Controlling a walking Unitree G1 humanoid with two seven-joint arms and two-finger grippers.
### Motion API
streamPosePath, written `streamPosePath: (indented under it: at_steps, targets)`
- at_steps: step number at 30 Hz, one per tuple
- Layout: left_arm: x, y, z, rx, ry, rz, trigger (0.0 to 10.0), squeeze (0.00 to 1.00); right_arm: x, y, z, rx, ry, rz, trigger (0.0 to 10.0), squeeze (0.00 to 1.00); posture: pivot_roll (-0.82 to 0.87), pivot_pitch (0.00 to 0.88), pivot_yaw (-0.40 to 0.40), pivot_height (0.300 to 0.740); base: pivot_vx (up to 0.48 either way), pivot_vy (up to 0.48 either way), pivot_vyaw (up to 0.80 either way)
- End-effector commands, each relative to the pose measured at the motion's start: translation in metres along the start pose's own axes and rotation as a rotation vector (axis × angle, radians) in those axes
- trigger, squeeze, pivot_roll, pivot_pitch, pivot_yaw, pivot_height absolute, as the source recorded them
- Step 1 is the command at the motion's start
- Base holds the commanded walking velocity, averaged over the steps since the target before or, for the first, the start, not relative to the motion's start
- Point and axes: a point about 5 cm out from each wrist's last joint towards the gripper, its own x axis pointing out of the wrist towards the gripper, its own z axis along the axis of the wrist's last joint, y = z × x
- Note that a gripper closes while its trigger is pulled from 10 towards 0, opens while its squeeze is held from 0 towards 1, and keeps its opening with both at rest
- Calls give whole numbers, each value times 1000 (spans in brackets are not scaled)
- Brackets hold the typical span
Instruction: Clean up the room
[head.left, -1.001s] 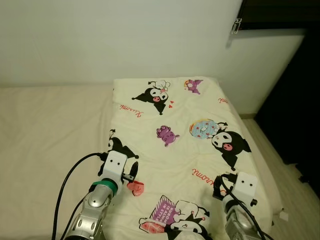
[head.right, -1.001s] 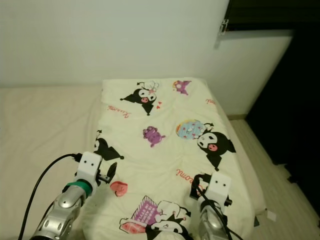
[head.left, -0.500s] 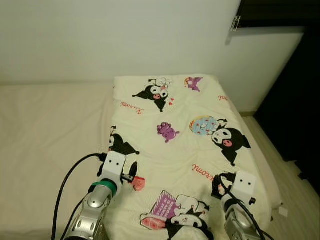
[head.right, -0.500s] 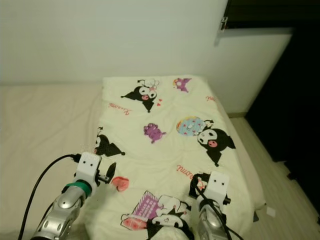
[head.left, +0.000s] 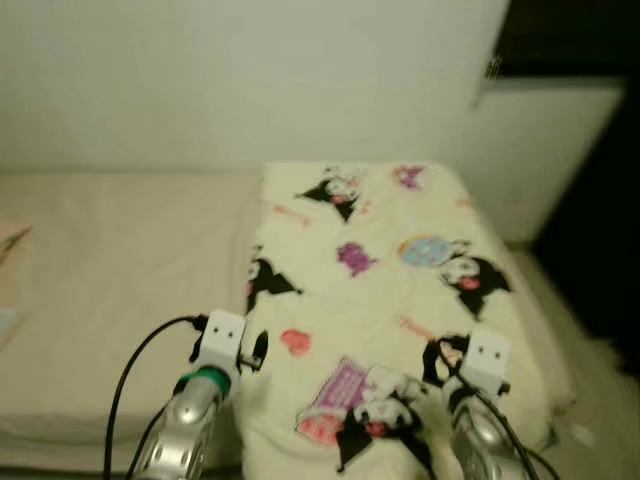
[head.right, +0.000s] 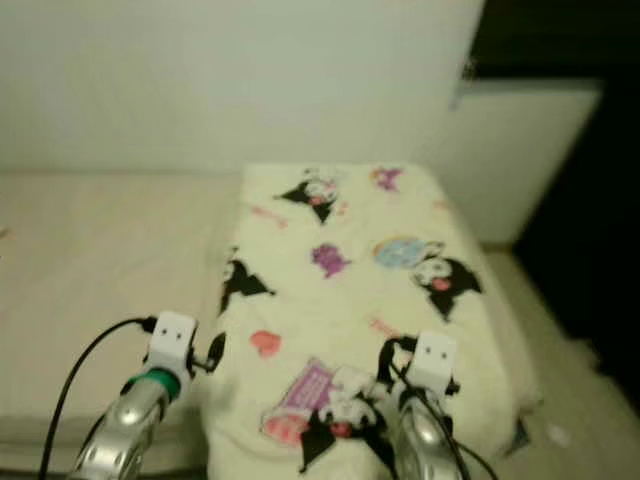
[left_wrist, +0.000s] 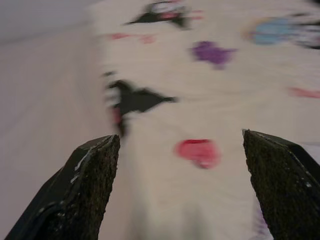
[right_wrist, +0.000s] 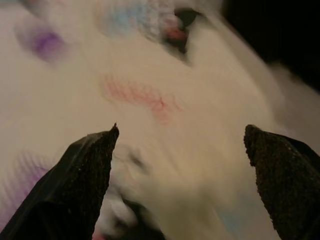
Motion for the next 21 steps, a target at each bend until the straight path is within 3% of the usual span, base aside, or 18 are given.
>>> streamPosePath:
  at_steps: [1,21]
  targets:
    - [-9,11,-19,-12,71,33,10000,0,4,18,7,0,4,64,10000,0,-5,0,66,740,0,0,0]
    - [-15,14,-25,-1,109,20,10000,0,5,24,2,0,44,96,10000,0,18,0,63,740,0,0,0]
